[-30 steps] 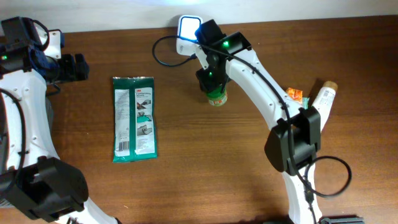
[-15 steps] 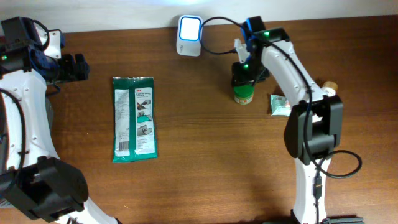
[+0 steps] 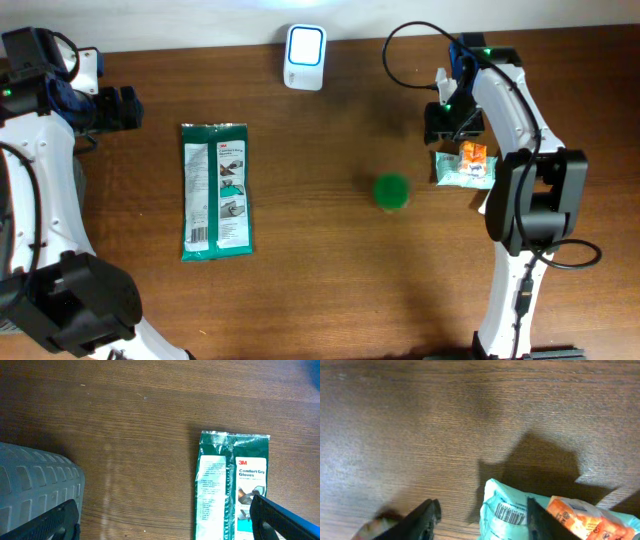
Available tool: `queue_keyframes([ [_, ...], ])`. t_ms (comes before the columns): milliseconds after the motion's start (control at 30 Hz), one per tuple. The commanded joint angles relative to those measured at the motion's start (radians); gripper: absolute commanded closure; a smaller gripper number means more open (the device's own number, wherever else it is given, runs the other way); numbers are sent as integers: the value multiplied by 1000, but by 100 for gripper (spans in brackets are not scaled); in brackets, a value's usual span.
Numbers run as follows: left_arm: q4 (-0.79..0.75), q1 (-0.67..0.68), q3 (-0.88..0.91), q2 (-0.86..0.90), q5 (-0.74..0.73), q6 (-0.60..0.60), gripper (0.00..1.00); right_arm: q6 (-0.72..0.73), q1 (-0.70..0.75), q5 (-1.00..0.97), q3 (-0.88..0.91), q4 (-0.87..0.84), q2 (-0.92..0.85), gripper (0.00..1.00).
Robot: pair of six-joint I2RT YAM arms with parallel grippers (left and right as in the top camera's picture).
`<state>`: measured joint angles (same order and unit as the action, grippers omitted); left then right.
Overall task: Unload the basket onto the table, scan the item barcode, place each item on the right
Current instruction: 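Carry the bottle right and set it down near the scanned items, then reach the right gripper to the green gloves packet and grasp it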
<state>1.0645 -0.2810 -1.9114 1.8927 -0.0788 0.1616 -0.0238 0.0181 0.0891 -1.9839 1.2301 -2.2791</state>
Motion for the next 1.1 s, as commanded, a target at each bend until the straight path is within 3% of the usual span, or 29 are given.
queue_keyframes([
  [0,-2,-5,-6,6,-11,13,1,7,3,18,-51,35,-5,38],
  [100,-2,-5,-6,6,-11,13,1,6,2,145,-161,95,-5,34],
  [267,-2,-5,-6,6,-11,13,1,6,-51,375,-240,182,-5,36],
  [300,-2,-5,-6,6,-11,13,1,3,-74,371,-240,211,-5,42],
  [333,-2,-5,-6,6,-11,13,1,-8,-97,371,-240,237,-5,52],
  [367,-2,-5,-6,6,-11,13,1,-32,-122,371,-240,263,-5,68],
  [433,-2,-5,-6,6,-11,13,1,-79,-182,343,-239,322,-5,86],
  [533,-2,-5,-6,6,-11,13,1,-72,-258,235,-212,377,-5,95],
  [733,-2,-5,-6,6,-11,13,1,-64,-401,204,-65,298,-5,95],
  [900,-2,-5,-6,6,-11,13,1,116,-437,-83,20,258,-5,96],
  [1067,-2,-5,-6,6,-11,13,1,225,-402,-138,69,266,-5,95],
])
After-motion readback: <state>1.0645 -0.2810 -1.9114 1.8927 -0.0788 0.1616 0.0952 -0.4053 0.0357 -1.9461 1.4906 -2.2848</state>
